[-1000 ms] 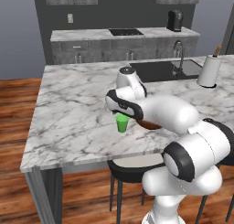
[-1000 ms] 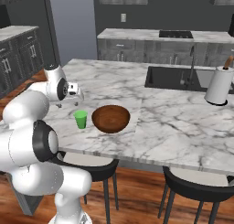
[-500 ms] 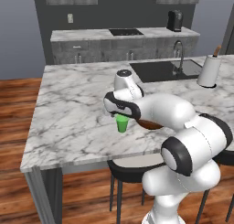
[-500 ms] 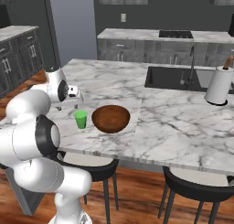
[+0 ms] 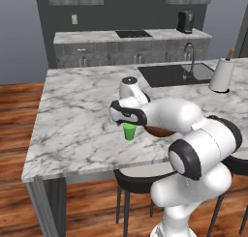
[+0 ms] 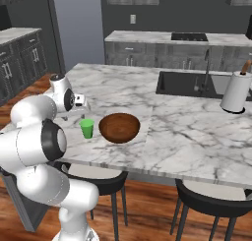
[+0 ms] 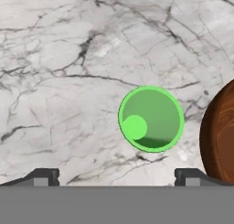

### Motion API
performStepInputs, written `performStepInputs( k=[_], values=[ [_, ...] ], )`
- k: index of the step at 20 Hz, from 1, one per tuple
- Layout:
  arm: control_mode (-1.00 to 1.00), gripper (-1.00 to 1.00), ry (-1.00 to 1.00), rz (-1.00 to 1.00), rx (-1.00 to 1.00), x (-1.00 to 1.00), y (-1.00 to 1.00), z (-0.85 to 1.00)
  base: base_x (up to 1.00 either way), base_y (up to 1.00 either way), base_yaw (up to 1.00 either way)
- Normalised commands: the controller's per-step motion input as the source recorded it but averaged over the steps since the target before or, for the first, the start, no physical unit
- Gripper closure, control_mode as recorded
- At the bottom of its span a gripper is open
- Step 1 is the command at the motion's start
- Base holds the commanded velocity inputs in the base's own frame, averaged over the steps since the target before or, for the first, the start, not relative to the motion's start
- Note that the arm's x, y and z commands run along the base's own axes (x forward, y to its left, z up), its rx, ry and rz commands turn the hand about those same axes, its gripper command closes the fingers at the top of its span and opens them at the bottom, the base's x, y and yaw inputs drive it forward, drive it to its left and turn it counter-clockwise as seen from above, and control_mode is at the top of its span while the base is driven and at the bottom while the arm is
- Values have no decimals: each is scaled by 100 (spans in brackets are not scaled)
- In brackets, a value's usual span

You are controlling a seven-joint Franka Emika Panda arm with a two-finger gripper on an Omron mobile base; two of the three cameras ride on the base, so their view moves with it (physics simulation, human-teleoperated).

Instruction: Place the cup inside the bowl on the dining table and move the bowl to any counter.

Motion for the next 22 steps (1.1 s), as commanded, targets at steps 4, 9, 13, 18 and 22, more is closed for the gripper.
performStepInputs(
  k=[4,9,13,18,22],
  values=[
    [-100,-100,0,0,0,19,0,-1,0,0,0],
    [-100,-100,0,0,0,15,0,-3,0,0,0],
    [-100,-100,1,0,0,12,0,-15,0,0,0],
    [-100,-100,0,0,0,9,0,-25,0,0,0],
    [-100,-100,0,0,0,9,0,-21,0,0,0]
  ],
)
